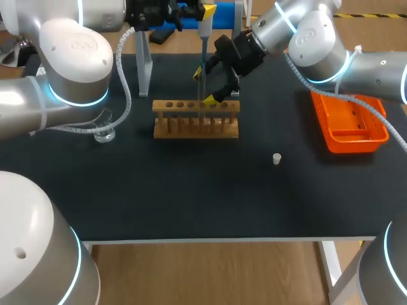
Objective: Invert the test tube, pick up the pipette, mount the tip to pipette, aspirate from beaker and dispense into the tube, eject the tip, return the pipette, and cap with the stopper.
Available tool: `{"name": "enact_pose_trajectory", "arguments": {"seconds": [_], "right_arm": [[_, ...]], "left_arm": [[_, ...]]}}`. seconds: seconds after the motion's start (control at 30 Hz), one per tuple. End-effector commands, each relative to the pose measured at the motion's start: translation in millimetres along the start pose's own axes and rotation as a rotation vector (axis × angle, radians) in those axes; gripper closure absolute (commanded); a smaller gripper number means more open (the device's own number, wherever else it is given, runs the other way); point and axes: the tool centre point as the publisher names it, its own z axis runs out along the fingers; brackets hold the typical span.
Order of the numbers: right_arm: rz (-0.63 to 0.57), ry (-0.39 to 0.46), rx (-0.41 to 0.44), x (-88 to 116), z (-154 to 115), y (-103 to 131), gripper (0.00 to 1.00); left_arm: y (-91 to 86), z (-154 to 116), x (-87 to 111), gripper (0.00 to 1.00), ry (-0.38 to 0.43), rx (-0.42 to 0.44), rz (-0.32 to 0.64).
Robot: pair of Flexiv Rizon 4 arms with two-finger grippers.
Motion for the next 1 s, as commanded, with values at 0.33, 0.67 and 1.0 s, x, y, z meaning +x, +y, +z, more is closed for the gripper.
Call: {"name": "enact_pose_trajectory", "arguments": {"seconds": [0.33,0.67,1.0], "right_arm": [[0.000,0.003,0.002,0,-2,0,0.00],[0.000,0.003,0.002,0,-2,0,0.00],[0.000,0.003,0.002,0,-2,0,0.00]], "left_arm": [[10.1,0,0.0,1.00,0.003,0.004,0.002],[15.3,3,2.3,1.00,0.004,-0.002,0.004],[18.0,5,2.3,1.00,0.005,0.000,0.002]]}}
